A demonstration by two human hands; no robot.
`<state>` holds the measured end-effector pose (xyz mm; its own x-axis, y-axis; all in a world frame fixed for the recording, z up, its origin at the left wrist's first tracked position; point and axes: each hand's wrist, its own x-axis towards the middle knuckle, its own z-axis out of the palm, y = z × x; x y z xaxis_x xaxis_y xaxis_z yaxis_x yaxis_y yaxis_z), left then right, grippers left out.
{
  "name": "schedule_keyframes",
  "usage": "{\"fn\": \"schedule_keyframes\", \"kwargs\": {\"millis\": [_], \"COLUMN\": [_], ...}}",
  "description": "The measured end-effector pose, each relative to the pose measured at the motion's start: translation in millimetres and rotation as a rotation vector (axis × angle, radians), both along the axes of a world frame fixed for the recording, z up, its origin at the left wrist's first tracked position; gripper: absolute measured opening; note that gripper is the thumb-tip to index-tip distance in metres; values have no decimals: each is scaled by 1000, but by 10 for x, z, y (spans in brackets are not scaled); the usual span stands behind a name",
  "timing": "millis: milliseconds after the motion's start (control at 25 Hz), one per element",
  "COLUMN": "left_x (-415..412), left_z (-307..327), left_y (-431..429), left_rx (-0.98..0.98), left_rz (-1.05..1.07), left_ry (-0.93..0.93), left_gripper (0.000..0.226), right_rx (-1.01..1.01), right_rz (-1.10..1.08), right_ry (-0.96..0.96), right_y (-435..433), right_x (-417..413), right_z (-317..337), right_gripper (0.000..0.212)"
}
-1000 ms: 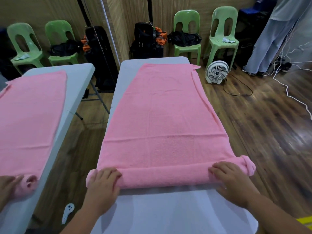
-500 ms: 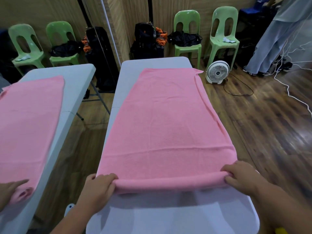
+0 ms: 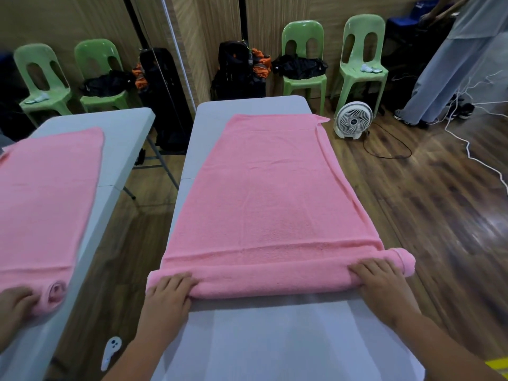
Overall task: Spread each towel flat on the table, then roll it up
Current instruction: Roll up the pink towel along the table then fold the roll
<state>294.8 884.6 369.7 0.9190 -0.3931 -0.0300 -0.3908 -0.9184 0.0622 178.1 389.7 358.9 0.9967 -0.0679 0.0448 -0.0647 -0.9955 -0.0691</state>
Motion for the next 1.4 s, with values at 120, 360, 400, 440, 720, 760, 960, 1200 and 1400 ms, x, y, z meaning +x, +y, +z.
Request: {"fn": "schedule_keyframes", "kwargs": {"millis": [120,360,400,440,720,760,960,1200,1400], "left_x": [-38,-4,102,212,2,6,205,110,110], "left_z": [112,259,255,242,-40,-89,14,19,39], "left_y": [13,67,28,1,-176,-146,18,105,42], "left_rx": [-52,-60,-74,-99,-76,-43,-45,-84,-129], "left_rz": [3,-39,-19,9,-120,-118,-12,13,16], "left_ry": [-42,78,68,31,97,99,6,30,8], "left_gripper": [21,22,26,29,49,56,39,31,26], "right_rx": [52,88,108,114,26,18,-26,-37,39], "right_rz": [80,141,84,25,216,153,-77,-317,-301], "right_ry": [-85,155,152,124,53,120,221,356,69], "right_y": [-45,-185,-187,-179,280,228,-240,-827,-949], "right_x": [43,167,259,332,20,18,80,-335,-285], "right_z": [139,287,296,300,223,146,126,258,452], "right_gripper": [21,27,27,26,51,61,71,57,38]}}
